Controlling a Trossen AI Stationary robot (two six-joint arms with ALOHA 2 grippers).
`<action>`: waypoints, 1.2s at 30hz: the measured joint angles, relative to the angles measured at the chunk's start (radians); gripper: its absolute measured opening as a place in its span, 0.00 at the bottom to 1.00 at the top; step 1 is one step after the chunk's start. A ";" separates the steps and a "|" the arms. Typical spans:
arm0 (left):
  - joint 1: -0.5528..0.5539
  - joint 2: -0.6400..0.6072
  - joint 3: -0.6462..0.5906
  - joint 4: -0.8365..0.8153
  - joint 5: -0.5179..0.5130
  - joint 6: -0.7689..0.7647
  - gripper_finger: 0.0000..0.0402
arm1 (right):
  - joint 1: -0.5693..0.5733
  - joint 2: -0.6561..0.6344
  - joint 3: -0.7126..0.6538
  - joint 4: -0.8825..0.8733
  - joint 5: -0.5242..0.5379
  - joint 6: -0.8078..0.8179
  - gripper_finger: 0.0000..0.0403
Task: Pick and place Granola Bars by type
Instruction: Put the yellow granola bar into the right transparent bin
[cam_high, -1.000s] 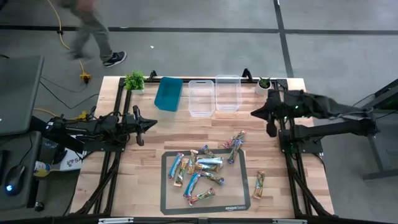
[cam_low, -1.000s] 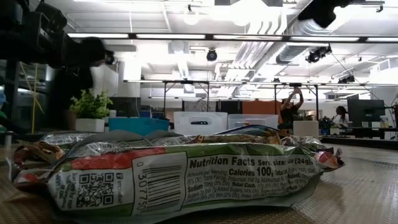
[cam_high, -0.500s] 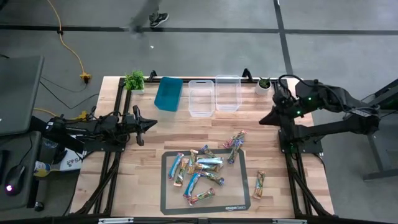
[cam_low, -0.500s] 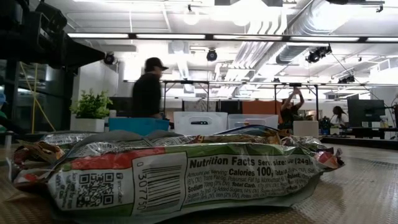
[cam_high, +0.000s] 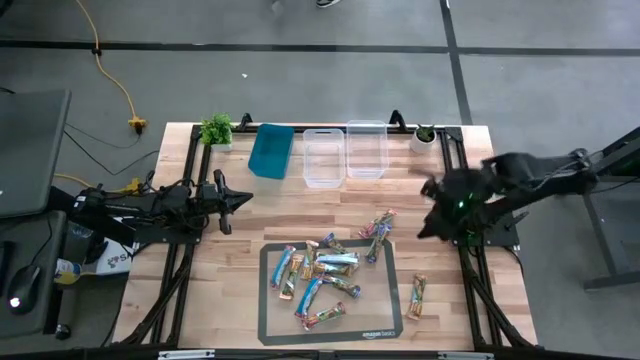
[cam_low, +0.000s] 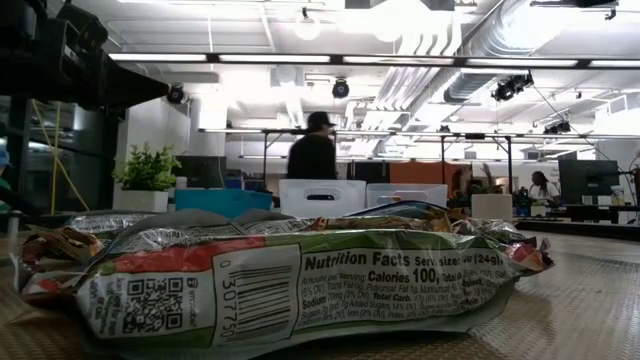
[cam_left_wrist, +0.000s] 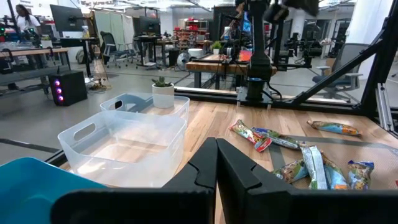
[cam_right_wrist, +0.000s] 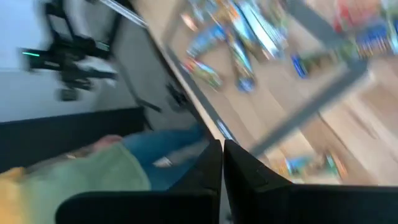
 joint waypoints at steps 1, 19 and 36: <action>0.000 0.000 0.000 0.000 0.000 0.000 0.00 | 0.040 0.021 0.000 -0.014 0.018 0.040 0.00; 0.000 0.000 0.000 0.000 0.000 0.000 0.00 | 0.565 0.487 0.000 -0.076 0.117 0.845 0.00; 0.000 0.000 0.000 0.000 0.000 0.000 0.00 | 0.541 0.768 0.000 -0.061 0.053 0.983 0.18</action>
